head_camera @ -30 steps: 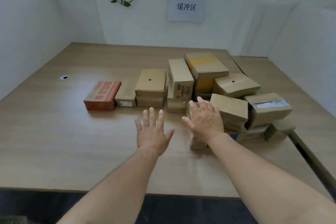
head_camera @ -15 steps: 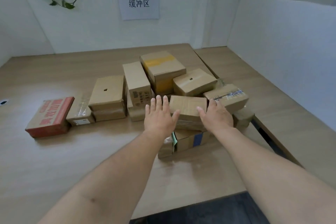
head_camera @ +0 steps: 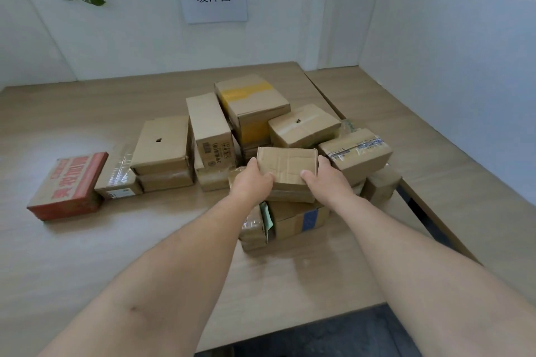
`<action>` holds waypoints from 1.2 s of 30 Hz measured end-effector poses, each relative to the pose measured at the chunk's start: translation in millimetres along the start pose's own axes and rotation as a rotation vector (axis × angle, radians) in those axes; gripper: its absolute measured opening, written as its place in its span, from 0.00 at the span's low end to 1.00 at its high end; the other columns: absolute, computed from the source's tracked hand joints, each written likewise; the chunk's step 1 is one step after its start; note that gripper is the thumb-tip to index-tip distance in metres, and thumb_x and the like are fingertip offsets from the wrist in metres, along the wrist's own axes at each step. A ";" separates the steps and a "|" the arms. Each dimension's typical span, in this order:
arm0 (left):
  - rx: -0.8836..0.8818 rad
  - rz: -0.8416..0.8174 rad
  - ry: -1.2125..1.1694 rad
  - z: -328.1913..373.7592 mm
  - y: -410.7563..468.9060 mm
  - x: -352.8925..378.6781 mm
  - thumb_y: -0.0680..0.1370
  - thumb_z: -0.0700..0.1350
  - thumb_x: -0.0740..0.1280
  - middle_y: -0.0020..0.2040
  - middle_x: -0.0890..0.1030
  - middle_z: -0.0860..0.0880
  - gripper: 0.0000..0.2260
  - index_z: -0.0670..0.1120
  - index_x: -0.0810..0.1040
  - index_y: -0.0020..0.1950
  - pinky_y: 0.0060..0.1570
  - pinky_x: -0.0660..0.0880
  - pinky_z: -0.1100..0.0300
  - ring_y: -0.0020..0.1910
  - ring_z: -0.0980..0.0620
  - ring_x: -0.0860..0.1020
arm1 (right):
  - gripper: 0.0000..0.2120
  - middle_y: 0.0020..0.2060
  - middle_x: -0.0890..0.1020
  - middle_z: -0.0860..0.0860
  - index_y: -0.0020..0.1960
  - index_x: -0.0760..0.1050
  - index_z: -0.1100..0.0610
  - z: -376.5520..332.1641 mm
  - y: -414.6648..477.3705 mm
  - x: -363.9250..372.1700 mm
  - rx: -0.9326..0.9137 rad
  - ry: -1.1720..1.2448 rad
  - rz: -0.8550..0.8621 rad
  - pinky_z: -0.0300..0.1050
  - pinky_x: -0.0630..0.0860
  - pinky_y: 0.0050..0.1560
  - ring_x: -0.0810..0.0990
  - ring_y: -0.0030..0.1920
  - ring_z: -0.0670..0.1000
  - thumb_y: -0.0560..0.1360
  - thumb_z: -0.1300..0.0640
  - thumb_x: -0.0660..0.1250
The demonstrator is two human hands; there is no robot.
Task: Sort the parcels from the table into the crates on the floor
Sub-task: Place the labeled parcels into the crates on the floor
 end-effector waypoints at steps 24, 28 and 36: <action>-0.245 0.459 -0.291 -135.8 -76.3 -153.7 0.77 0.66 0.57 0.58 0.75 0.45 0.28 0.45 0.68 0.65 0.50 0.78 0.47 0.53 0.45 0.76 | 0.28 0.52 0.78 0.51 0.64 0.66 0.54 -163.5 -50.7 96.2 -0.349 0.161 -0.176 0.53 0.76 0.50 0.78 0.51 0.53 0.76 0.34 0.56; -0.326 0.540 -0.280 -175.7 -106.3 -181.9 0.79 0.63 0.55 0.54 0.75 0.45 0.24 0.44 0.67 0.63 0.50 0.78 0.47 0.51 0.45 0.75 | 0.24 0.47 0.78 0.52 0.56 0.67 0.54 -196.0 -72.4 129.5 -0.386 0.153 -0.226 0.54 0.76 0.47 0.77 0.47 0.53 0.77 0.34 0.51; -0.496 0.622 -0.266 -277.9 -189.9 -240.6 0.78 0.50 0.58 0.52 0.76 0.44 0.10 0.45 0.65 0.55 0.38 0.72 0.55 0.47 0.44 0.77 | 0.12 0.44 0.77 0.52 0.52 0.69 0.56 -267.3 -149.8 214.7 -0.490 0.079 -0.346 0.50 0.69 0.42 0.75 0.46 0.55 0.79 0.47 0.56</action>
Point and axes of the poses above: each hand's wrist, its own y-axis towards the middle knuckle, its own x-axis out of the palm, z = x × y, the point moved 8 cm from there along y, towards the middle knuckle
